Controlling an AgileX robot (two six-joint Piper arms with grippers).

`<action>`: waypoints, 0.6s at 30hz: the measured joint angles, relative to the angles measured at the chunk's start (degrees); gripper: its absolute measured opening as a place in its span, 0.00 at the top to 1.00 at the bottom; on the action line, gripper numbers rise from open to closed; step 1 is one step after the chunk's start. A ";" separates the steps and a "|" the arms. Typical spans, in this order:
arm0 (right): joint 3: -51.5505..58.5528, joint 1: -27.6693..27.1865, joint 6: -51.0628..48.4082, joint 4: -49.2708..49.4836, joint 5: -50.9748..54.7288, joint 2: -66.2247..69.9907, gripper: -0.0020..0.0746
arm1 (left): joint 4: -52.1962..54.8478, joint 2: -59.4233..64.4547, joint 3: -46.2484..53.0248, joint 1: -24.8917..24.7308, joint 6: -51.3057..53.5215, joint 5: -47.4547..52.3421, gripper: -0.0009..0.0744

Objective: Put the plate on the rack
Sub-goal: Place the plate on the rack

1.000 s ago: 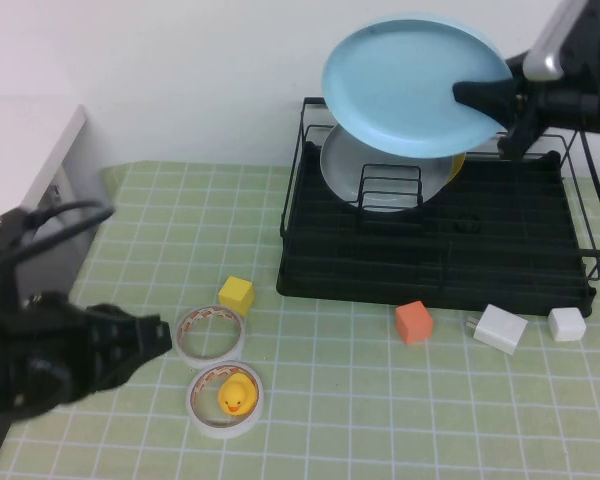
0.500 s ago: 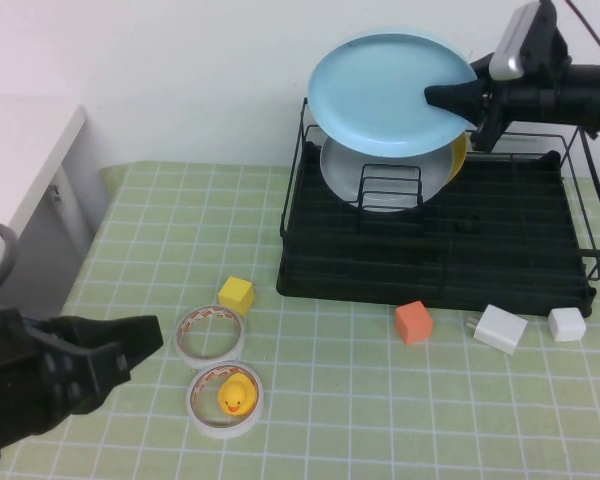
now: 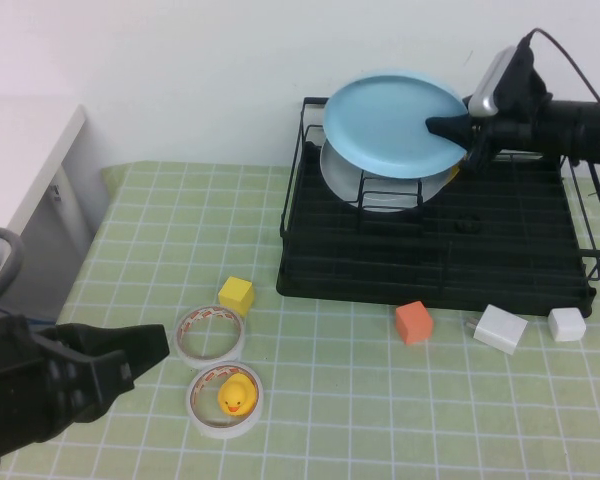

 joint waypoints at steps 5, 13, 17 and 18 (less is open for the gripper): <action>0.00 0.00 -3.20 -0.09 -1.35 1.18 0.79 | 0.00 0.00 0.00 0.00 0.35 -0.57 0.99; 0.00 0.00 -4.02 -0.22 -1.81 1.60 0.79 | -0.30 0.00 0.00 0.00 0.62 -0.90 0.99; 0.00 0.00 -3.77 -0.22 -1.94 1.60 0.79 | -0.40 0.00 0.00 0.00 0.62 -0.90 0.99; 0.00 0.00 -3.79 -0.22 -1.94 1.60 0.79 | -0.40 0.00 0.00 0.00 0.62 -0.90 0.99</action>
